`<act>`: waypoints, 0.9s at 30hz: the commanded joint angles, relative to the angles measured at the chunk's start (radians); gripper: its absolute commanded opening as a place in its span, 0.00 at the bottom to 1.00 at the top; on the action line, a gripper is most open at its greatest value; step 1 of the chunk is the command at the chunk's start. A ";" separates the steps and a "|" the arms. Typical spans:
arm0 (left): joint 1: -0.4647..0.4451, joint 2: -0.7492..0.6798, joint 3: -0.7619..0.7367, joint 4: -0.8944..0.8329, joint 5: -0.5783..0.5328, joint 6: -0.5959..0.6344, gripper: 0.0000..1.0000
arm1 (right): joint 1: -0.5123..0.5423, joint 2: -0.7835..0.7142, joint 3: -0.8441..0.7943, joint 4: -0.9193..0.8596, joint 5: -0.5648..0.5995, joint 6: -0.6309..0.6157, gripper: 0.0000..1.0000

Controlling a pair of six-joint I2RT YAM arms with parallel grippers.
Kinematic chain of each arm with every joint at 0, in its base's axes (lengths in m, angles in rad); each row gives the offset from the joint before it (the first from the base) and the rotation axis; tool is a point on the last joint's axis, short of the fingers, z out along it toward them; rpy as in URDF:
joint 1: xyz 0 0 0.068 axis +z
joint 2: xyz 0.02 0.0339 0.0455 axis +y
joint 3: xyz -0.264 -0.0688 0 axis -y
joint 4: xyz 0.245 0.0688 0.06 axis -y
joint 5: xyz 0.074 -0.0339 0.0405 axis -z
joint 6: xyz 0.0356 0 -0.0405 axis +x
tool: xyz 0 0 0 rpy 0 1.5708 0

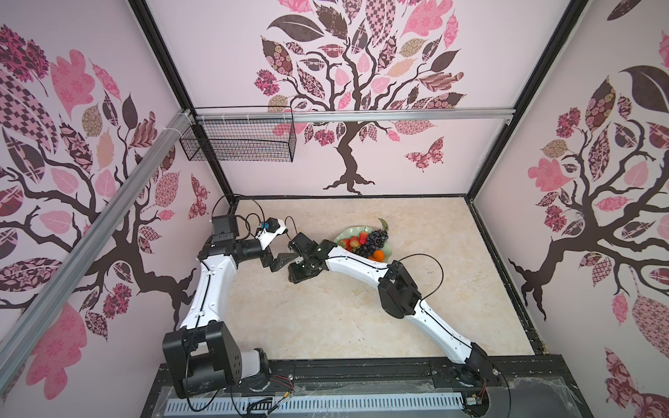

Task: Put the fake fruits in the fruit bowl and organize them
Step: 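Lower the right gripper onto the last yellow fruit and close it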

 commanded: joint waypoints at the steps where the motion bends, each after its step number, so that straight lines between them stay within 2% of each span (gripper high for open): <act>1: 0.005 0.011 0.038 0.001 0.026 -0.006 0.99 | 0.000 0.085 0.007 -0.069 0.005 -0.007 0.47; 15: 0.006 0.008 0.033 0.005 0.024 -0.009 0.99 | -0.001 0.069 -0.005 -0.088 0.026 -0.012 0.35; 27: 0.008 0.014 0.030 0.028 0.022 -0.027 0.99 | -0.013 -0.073 -0.016 -0.079 0.016 0.008 0.30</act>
